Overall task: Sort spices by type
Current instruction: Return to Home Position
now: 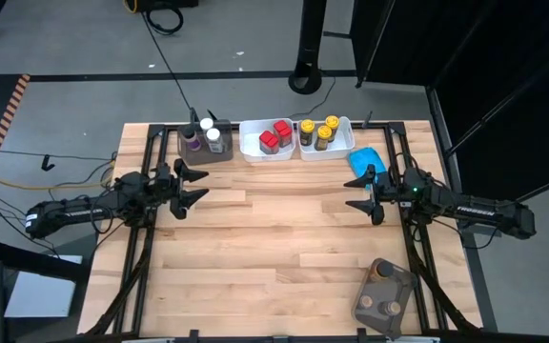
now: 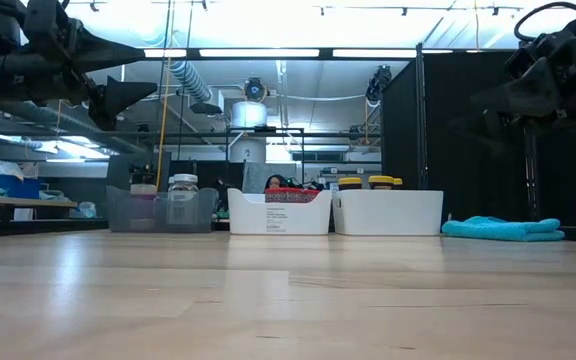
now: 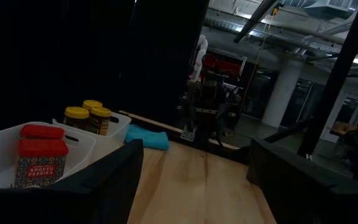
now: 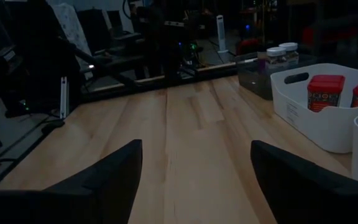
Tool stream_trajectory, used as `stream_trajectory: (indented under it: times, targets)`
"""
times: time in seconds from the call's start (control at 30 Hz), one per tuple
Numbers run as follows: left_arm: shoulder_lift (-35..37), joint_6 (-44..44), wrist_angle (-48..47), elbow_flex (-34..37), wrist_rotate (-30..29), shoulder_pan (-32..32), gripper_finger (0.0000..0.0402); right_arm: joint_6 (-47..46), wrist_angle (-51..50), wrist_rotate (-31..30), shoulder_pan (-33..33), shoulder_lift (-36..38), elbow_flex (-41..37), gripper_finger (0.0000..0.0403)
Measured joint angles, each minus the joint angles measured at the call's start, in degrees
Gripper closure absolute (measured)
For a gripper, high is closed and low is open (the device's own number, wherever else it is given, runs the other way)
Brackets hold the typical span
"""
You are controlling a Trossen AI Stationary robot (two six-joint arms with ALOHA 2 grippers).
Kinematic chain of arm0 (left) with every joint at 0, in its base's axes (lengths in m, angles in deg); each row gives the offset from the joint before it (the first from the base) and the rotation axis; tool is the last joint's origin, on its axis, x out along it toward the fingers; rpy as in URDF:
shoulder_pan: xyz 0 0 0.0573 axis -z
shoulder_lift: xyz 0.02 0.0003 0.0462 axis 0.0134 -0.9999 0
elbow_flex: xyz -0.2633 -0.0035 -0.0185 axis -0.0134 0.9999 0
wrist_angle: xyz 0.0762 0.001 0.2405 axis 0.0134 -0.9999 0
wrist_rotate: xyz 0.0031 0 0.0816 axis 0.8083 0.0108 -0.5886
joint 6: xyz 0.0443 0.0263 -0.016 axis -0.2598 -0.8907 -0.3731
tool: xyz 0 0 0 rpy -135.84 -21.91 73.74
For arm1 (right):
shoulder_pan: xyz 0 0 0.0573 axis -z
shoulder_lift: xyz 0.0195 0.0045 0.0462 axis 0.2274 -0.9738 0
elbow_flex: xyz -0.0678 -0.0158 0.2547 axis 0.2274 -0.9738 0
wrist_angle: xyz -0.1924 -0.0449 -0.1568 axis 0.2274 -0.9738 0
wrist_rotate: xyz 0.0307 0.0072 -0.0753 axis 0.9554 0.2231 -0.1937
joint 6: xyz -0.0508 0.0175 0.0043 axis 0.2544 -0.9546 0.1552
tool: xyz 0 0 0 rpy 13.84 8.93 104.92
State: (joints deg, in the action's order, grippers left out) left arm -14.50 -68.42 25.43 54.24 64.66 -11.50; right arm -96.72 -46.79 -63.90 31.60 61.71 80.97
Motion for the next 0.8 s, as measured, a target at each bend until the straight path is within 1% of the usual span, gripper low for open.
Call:
stream_trajectory:
  times: [0.8]
  targets:
    - [0.00,-0.02,0.00,0.00,0.01,0.02,0.0100,0.00,0.00,0.02,0.00,0.00,0.00,0.0100]
